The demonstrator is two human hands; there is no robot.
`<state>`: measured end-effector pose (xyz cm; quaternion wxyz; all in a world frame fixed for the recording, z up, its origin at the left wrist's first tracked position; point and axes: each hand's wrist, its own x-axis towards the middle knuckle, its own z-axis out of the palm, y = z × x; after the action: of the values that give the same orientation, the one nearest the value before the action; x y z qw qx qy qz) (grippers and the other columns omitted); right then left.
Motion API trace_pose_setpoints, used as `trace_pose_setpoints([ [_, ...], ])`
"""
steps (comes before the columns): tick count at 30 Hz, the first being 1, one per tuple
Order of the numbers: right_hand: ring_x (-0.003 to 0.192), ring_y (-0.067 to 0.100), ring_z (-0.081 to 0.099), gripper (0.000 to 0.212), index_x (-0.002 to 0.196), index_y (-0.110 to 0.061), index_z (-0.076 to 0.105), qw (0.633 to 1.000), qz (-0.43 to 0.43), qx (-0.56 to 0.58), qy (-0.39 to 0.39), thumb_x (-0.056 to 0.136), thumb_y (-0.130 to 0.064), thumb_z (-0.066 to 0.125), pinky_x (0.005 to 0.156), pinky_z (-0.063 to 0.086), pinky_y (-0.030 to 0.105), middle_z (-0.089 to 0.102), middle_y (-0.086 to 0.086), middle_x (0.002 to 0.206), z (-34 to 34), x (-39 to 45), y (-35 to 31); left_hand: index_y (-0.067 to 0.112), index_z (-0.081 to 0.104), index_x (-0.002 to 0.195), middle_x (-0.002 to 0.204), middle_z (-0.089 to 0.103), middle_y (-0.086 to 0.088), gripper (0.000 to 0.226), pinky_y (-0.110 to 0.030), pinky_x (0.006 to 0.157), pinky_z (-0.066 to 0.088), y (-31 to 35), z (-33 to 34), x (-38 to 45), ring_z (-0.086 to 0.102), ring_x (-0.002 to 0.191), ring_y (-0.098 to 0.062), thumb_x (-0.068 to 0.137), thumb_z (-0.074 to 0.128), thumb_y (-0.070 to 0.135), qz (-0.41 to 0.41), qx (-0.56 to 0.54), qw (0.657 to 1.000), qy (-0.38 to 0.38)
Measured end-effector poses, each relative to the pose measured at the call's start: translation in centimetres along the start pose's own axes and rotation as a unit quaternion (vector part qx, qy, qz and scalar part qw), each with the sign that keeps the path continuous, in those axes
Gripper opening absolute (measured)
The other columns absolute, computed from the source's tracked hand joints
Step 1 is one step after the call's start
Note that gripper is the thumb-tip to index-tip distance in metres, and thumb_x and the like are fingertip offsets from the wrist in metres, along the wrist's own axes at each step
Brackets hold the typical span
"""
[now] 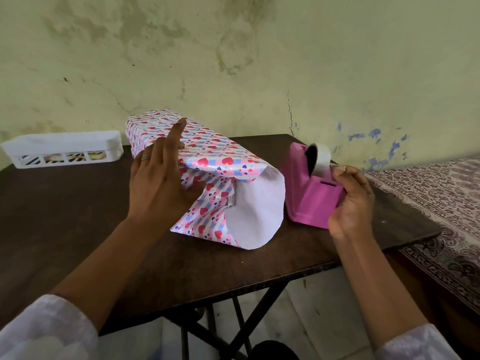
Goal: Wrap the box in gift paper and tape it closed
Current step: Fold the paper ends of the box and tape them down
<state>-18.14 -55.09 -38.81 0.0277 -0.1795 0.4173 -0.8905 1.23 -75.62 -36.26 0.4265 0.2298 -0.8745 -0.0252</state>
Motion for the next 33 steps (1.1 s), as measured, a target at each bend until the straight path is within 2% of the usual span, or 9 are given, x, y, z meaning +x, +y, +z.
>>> trace_pose_setpoints([
  [4,0.086,0.019,0.055,0.017,0.060,-0.030,0.069,0.996,-0.031,-0.077,-0.011,0.071,-0.018,0.075,0.083,0.049,0.035,0.053,0.008,0.091,0.4,-1.1,0.5,0.031,0.005,0.142,0.137,0.046,-0.017,0.098,-0.059,0.108,0.027,0.1,0.0,0.0,0.043,0.126,-0.042,0.066,0.061,0.055,0.002,0.007,1.000,0.001],
  [8,0.083,0.017,0.058,0.026,0.061,-0.026,0.067,0.989,-0.042,-0.119,0.073,0.080,-0.008,0.070,0.084,0.051,0.037,0.054,0.012,0.098,0.9,-2.3,0.6,0.032,0.007,0.141,0.138,0.045,-0.018,0.101,-0.059,0.108,0.027,0.0,0.1,0.1,0.042,0.127,-0.042,0.069,0.077,0.044,0.004,0.017,1.000,-0.003],
  [11,0.090,0.028,0.063,0.021,0.061,-0.022,0.066,0.982,0.017,-0.157,0.103,0.077,-0.011,0.074,0.084,0.052,0.045,0.064,0.016,0.095,1.4,-2.9,-0.3,0.031,0.008,0.142,0.138,0.045,-0.018,0.102,-0.059,0.108,0.027,-0.1,0.2,0.1,0.041,0.127,-0.042,0.069,0.078,0.041,0.009,0.025,1.000,-0.003],
  [14,0.079,0.024,0.060,0.019,0.066,-0.016,0.059,0.977,0.087,-0.162,0.104,0.078,-0.009,0.072,0.066,0.048,0.035,0.062,0.003,0.073,1.0,-3.2,-1.1,0.029,0.010,0.142,0.138,0.044,-0.018,0.101,-0.059,0.107,0.028,-0.2,0.2,0.2,0.042,0.126,-0.042,0.069,0.078,0.040,0.009,0.027,1.000,0.001],
  [17,0.046,0.003,0.051,0.019,0.070,-0.015,0.055,0.969,0.146,-0.176,0.090,0.079,-0.012,0.070,0.044,0.035,0.019,0.055,-0.006,0.056,0.1,-3.6,-1.5,0.028,0.011,0.142,0.137,0.045,-0.019,0.100,-0.058,0.107,0.028,-0.1,0.2,0.2,0.043,0.125,-0.042,0.069,0.078,0.040,0.009,0.028,1.000,0.000],
  [21,0.040,0.003,0.046,0.016,0.075,-0.013,0.055,0.956,0.177,-0.219,0.079,0.080,-0.014,0.070,0.043,0.032,0.020,0.052,-0.003,0.060,-0.2,-3.4,-1.9,0.026,0.014,0.143,0.136,0.046,-0.019,0.098,-0.057,0.106,0.027,-0.2,0.2,0.1,0.044,0.124,-0.042,0.070,0.077,0.041,0.018,0.035,0.999,-0.002],
  [25,0.059,0.016,0.050,0.021,0.065,-0.012,0.055,0.937,0.111,-0.323,0.075,0.083,-0.015,0.066,0.049,0.035,0.025,0.051,0.004,0.063,0.2,-3.5,-1.3,0.028,0.011,0.142,0.137,0.045,-0.018,0.100,-0.056,0.107,0.026,-0.3,0.1,0.1,0.043,0.125,-0.042,0.069,0.077,0.044,0.016,0.029,0.999,-0.007],
  [31,0.076,0.023,0.060,0.029,0.054,-0.021,0.055,0.815,-0.079,-0.572,0.056,0.082,-0.022,0.064,0.084,0.051,0.043,0.061,0.004,0.067,0.0,-3.4,-0.9,0.025,0.013,0.143,0.137,0.046,-0.018,0.098,-0.056,0.106,0.028,-0.2,0.0,0.0,0.044,0.124,-0.042,0.070,0.076,0.043,0.014,0.037,0.999,-0.003],
  [33,0.086,0.029,0.060,0.030,0.054,-0.018,0.055,0.786,-0.101,-0.607,0.057,0.082,-0.024,0.063,0.077,0.048,0.036,0.063,0.009,0.075,0.1,-3.3,-0.7,0.024,0.014,0.144,0.136,0.046,-0.018,0.098,-0.056,0.106,0.028,-0.1,0.0,0.0,0.044,0.123,-0.041,0.070,0.076,0.043,0.014,0.037,0.999,-0.003],
])
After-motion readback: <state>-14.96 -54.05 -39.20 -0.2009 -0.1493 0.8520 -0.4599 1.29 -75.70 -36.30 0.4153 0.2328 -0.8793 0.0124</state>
